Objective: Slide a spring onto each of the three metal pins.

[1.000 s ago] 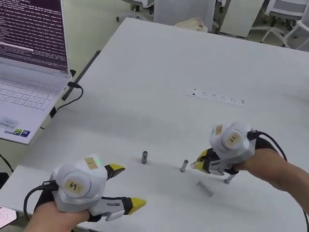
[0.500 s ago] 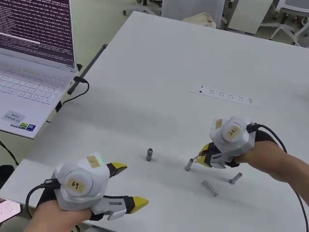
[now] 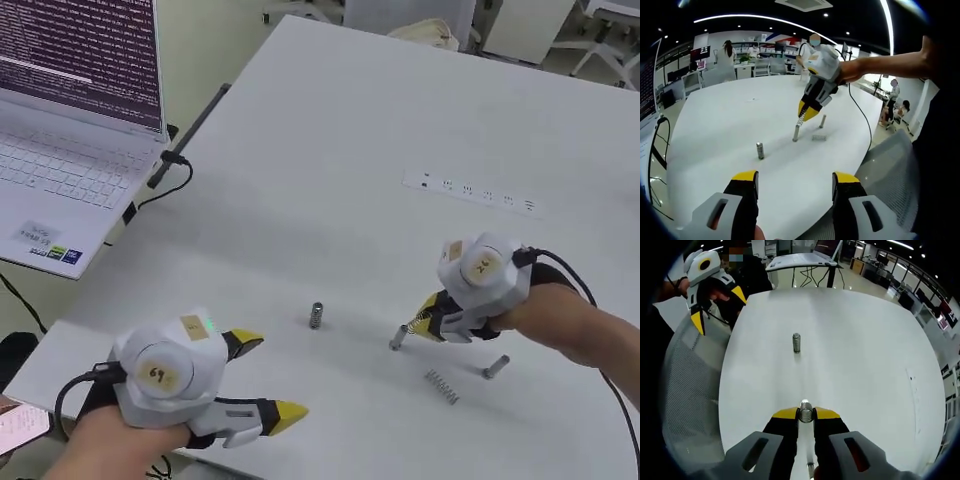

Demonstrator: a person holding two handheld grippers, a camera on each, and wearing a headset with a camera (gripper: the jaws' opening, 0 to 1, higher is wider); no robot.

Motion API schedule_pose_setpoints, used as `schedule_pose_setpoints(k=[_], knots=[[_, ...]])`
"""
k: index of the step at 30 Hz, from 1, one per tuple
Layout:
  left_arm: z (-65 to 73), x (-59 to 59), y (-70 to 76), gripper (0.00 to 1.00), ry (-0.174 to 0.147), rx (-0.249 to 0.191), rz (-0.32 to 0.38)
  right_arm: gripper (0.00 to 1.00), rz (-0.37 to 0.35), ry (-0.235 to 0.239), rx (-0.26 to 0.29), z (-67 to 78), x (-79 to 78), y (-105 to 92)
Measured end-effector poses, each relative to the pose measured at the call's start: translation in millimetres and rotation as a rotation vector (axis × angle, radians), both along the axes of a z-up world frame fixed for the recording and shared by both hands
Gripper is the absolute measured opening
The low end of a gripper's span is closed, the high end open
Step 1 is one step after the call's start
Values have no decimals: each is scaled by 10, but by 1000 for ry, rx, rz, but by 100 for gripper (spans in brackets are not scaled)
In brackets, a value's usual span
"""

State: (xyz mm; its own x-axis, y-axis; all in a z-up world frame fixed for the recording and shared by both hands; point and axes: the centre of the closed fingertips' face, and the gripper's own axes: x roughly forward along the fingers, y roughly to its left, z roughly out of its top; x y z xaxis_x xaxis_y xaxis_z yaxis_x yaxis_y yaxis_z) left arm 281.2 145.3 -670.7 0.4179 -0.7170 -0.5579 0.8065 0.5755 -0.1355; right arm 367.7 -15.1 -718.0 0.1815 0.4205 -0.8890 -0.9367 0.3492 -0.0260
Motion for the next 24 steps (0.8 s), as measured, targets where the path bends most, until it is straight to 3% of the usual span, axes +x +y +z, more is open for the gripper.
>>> schedule_pose_setpoints(k=[24], knots=[[-21, 5, 17, 54, 11, 0, 5, 9, 68, 22, -46, -121, -16, 98]])
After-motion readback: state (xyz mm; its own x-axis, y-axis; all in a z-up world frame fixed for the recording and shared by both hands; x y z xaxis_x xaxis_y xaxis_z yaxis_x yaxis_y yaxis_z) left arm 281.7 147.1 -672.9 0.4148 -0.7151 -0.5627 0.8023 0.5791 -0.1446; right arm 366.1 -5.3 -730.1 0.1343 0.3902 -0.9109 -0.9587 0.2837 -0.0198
